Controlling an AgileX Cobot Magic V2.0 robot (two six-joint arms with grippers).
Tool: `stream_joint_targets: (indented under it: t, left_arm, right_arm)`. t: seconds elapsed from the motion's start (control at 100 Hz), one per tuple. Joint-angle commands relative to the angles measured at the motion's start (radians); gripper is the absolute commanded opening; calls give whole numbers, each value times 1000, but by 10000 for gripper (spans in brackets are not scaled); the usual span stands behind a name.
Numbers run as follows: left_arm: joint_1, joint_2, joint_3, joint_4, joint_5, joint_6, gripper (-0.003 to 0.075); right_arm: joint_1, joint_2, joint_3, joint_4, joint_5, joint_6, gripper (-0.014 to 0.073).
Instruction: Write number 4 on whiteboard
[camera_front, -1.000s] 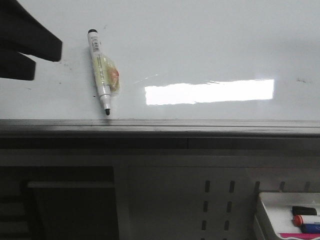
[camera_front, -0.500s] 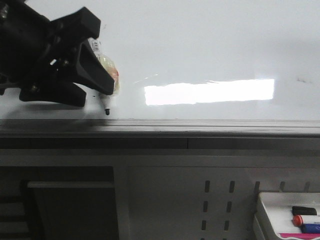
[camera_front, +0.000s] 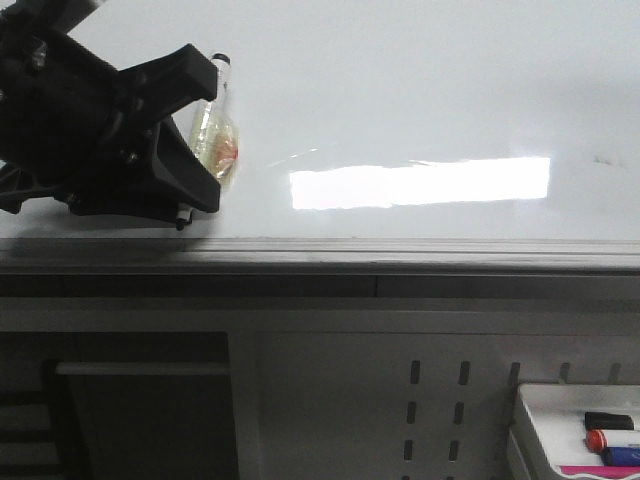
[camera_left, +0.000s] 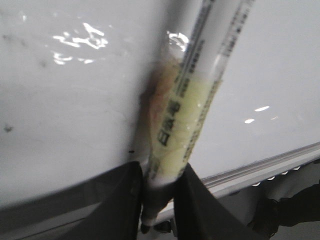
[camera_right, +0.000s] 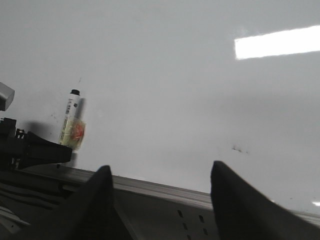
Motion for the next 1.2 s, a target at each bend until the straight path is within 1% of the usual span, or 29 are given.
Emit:
stream_joint_targets:
  t: [0.0,0.03,0.07,0.22,0.3,0.34,0.4,0.54,0.61,0.7,0.77,0.93,1.09,1.19]
  left_arm:
    - [2,-22,-27,4,-32,5,-18]
    - [0,-28,-30,11,-19,16,-20]
    - [0,-35,-37,16,17,68,-20]
    - [0,-88,-74,47,185,324,-20]
    - [0,-130,-87,76,266,415,-20]
    - [0,-155,-92,114,295,459,-20]
    - [0,-193,-99,215,347,476,-20]
    - [0,-268,-99,464,469,476,-20]
    - [0,-298,-99,529,529,476,-20]
    - [0,-331,-99,537,548,484,-20]
    - [-4,-360,-99,525,554,525,-20]
    - [-64,-406,-99,525,582,597,-20]
    - [-121,-414,-99,525,562,604,-20]
    - [-136,-414,-99,525,555,604,-20]
  right_arm:
    - [1,17,-38,16,-43,-24,384]
    - [11,20,-41,22,-25,-56,384]
    - [28,28,-49,48,-2,-106,384]
    - [116,89,-81,201,71,-406,384]
    - [166,133,-98,281,87,-538,384]
    - [184,160,-111,299,94,-588,384]
    - [214,196,-129,312,104,-638,384]
    - [286,281,-174,318,115,-698,385]
    - [329,324,-189,321,115,-725,386]
    - [395,381,-207,321,105,-734,386]
    - [452,425,-221,329,80,-734,387]
    - [606,503,-237,359,-66,-734,387]
    - [760,577,-249,362,-169,-734,387]
    - [824,614,-255,362,-235,-734,387]
